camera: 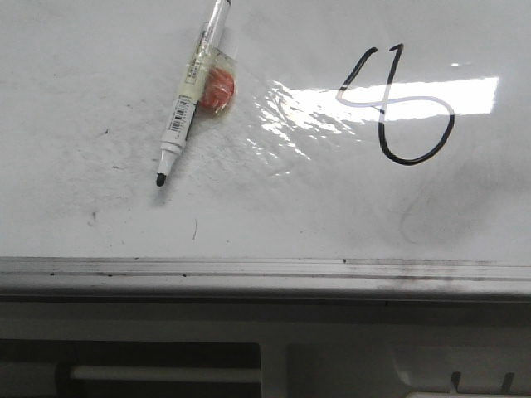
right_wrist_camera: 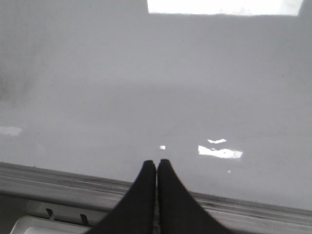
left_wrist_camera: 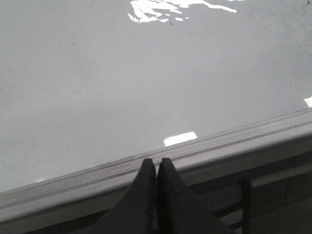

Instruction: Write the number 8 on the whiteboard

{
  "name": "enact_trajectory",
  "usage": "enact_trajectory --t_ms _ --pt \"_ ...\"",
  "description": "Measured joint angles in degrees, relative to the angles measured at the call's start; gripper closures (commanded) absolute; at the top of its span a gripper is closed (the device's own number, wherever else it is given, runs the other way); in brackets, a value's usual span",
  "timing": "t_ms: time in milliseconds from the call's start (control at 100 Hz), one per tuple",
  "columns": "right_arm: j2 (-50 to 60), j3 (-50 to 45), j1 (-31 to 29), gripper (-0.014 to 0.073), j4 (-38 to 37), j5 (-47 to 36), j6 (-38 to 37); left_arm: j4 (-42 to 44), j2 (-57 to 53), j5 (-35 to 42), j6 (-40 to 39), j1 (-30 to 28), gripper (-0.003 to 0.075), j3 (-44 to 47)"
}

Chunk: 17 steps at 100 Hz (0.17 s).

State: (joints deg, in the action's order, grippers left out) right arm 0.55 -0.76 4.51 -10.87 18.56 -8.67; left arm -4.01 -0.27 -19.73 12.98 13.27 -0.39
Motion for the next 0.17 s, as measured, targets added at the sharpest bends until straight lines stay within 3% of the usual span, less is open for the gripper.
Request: enact_trajectory --t_ms 170 --pt "0.00 0.00 0.00 0.0637 0.03 0.00 0.00 0.00 0.00 0.00 0.00 0.00 0.0741 0.00"
